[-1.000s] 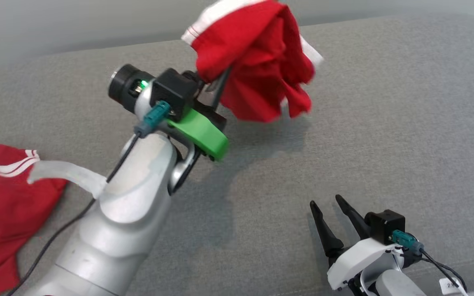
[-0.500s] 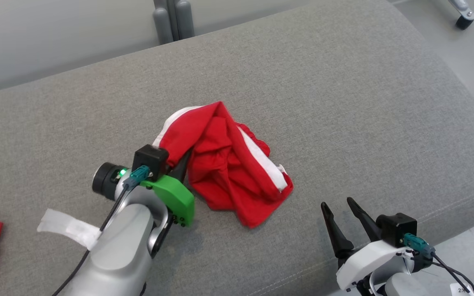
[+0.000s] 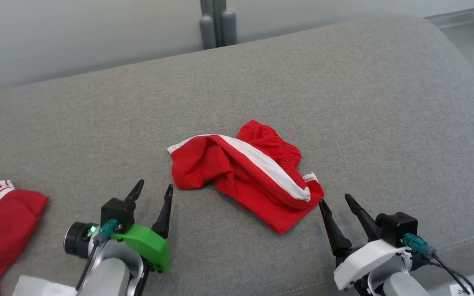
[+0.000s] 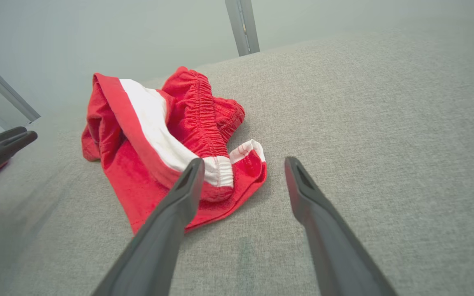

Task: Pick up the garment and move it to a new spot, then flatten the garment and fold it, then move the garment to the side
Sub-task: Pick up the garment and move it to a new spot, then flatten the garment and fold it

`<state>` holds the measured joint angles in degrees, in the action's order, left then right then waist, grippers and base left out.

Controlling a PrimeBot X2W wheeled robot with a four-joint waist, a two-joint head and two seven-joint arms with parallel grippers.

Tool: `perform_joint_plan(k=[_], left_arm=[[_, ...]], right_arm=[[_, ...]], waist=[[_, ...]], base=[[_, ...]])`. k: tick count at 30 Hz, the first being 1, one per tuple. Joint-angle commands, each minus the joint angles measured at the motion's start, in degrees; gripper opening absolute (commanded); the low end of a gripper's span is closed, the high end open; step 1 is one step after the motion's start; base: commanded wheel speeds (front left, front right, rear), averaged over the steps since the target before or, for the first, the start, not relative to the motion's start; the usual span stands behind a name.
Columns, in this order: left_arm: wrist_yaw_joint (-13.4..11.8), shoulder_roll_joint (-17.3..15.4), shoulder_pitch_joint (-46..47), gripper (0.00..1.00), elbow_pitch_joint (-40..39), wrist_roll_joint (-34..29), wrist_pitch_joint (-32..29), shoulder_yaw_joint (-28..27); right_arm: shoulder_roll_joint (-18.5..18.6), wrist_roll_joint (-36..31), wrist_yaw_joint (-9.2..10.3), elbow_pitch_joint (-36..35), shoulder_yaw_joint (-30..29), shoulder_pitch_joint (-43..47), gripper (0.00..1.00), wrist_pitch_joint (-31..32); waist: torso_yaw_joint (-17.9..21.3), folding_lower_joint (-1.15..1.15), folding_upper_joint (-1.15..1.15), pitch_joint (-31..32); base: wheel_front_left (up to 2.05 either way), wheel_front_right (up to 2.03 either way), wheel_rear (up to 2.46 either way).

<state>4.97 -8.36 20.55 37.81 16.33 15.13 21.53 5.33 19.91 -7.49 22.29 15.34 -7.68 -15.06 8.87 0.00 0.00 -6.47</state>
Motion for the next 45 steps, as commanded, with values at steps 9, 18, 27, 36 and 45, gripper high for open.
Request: perform_joint_plan(k=[9, 18, 27, 36, 45], left_arm=[[0.23, 3.11, -11.81, 1.0, -8.9, -3.42, 0.0, -6.51], [1.59, 5.14, -14.12, 1.0, -10.63, -4.4, 0.0, -7.42], [2.17, 5.44, -13.97, 1.0, -11.96, -5.0, 0.0, -7.77], [2.4, 5.46, -12.32, 1.0, -11.11, -3.68, 0.0, -5.26], [2.5, 5.44, -11.76, 1.0, -10.24, -3.29, 0.0, -4.43]], right_arm=[[-0.27, -0.11, 0.0, 0.92, -0.54, 0.66, 1.0, -0.16], [0.57, -1.62, 0.0, 4.62, -4.97, -0.48, 1.0, -0.16], [-0.61, 2.67, 0.0, 0.89, -12.03, -0.82, 1.0, -0.16], [0.68, 2.22, 0.0, 7.95, -11.48, -7.45, 1.0, -0.16], [2.75, 4.68, 0.0, 21.53, -7.16, -15.33, 0.96, -0.16]], waist=[[-10.61, 0.0, 0.0, 4.48], [-15.5, 0.0, 0.0, 3.51], [-16.13, 0.0, 0.0, 2.41], [-17.08, 0.0, 0.0, 0.68], [-19.9, 0.0, 0.0, -0.88]], base=[[0.0, 0.0, 0.0], [0.0, 0.0, 0.0], [0.0, 0.0, 0.0], [0.0, 0.0, 0.0], [0.0, 0.0, 0.0]])
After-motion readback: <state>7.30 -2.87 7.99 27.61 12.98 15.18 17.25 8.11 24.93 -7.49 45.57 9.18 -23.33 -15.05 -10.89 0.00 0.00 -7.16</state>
